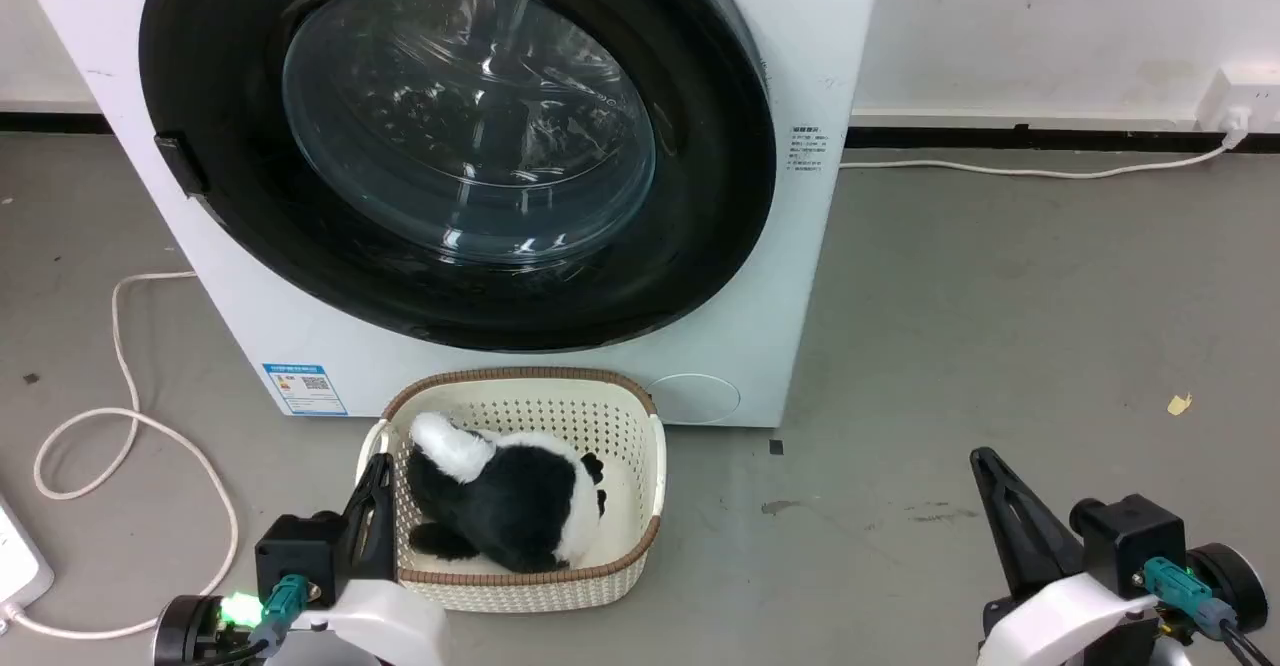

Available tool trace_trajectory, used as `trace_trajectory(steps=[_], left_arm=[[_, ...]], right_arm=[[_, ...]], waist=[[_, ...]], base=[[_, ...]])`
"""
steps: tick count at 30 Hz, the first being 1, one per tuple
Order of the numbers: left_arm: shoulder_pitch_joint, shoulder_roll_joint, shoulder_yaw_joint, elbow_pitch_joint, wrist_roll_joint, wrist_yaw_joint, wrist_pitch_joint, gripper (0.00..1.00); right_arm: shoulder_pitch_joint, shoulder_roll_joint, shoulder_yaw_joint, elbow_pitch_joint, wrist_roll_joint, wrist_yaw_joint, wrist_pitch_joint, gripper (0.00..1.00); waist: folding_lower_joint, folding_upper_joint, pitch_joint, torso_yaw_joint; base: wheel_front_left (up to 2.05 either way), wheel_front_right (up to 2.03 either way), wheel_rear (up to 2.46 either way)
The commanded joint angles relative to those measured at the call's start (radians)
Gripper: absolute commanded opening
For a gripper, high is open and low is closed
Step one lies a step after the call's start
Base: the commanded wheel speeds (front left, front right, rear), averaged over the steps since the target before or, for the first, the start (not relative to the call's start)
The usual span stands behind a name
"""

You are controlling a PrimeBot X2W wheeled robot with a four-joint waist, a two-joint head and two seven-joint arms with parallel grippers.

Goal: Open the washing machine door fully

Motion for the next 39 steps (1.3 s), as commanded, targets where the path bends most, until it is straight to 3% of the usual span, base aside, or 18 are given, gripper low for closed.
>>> trace_trajectory(steps=[1, 30, 31, 39], left_arm=[[-0.015, 0.001, 0.000, -0.004, 0.009, -0.004, 0.000, 0.00], [-0.015, 0.001, 0.000, -0.004, 0.009, -0.004, 0.000, 0.00], [0.000, 0.000, 0.000, 0.000, 0.000, 0.000, 0.000, 1.00], [0.001, 0.000, -0.004, 0.002, -0.006, 0.004, -0.007, 1.00]], right_arm=[[-0.012, 0.005, -0.001, 0.002, -0.006, -0.002, 0.000, 0.00], [-0.012, 0.005, -0.001, 0.002, -0.006, -0.002, 0.000, 0.00], [0.000, 0.000, 0.000, 0.000, 0.000, 0.000, 0.000, 1.00], [0.002, 0.000, -0.001, 0.002, 0.009, 0.000, -0.007, 1.00]], waist=[[0.0000, 0.0000, 0.000, 0.000], [0.0000, 0.0000, 0.000, 0.000], [0.0000, 0.0000, 0.000, 0.000], [0.0000, 0.0000, 0.001, 0.000]], base=[[0.00, 0.00, 0.00], [0.00, 0.00, 0.00], [0.00, 0.00, 0.00], [0.00, 0.00, 0.00]])
